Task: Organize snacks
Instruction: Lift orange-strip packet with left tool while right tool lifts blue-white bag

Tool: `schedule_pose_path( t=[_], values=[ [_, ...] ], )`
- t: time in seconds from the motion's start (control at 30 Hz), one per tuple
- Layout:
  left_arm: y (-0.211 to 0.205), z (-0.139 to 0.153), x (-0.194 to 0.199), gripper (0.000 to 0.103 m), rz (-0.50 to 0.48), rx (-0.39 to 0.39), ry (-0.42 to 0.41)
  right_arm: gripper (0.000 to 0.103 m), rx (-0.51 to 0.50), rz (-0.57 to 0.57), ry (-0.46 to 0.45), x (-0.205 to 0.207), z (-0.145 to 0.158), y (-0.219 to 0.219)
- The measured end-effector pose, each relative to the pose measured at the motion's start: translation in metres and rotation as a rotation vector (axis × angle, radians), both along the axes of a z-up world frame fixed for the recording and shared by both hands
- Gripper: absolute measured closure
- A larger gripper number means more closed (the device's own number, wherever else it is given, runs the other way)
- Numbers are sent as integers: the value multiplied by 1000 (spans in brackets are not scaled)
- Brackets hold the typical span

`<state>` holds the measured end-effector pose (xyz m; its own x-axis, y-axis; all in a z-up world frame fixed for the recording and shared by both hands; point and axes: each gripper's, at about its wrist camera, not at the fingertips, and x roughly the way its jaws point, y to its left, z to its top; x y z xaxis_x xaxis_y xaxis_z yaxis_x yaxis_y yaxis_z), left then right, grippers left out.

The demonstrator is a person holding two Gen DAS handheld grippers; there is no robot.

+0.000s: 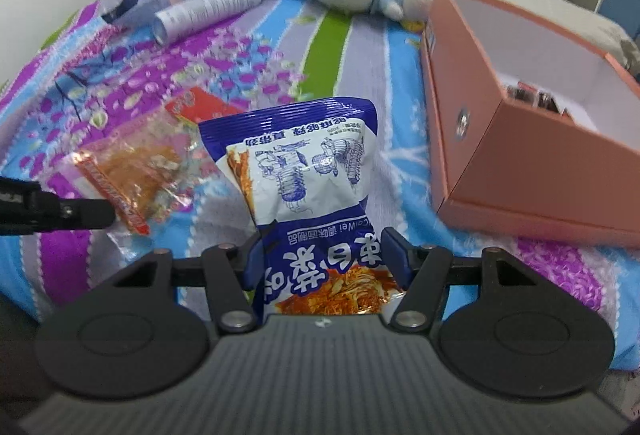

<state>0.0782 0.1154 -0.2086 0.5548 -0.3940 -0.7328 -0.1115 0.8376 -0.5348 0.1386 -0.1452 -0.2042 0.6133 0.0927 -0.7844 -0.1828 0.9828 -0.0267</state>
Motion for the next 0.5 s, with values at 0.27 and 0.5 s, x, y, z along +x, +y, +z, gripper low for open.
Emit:
schedule_pose_path(
  t=[0.27,0.5],
  values=[
    [3,13,-8,21,-1,113,-2,19,78,65,14,-1,-1,-4],
    [-7,29,-1,8,-80,268,-111,19,91,87,-40,4,1,-19]
  ],
)
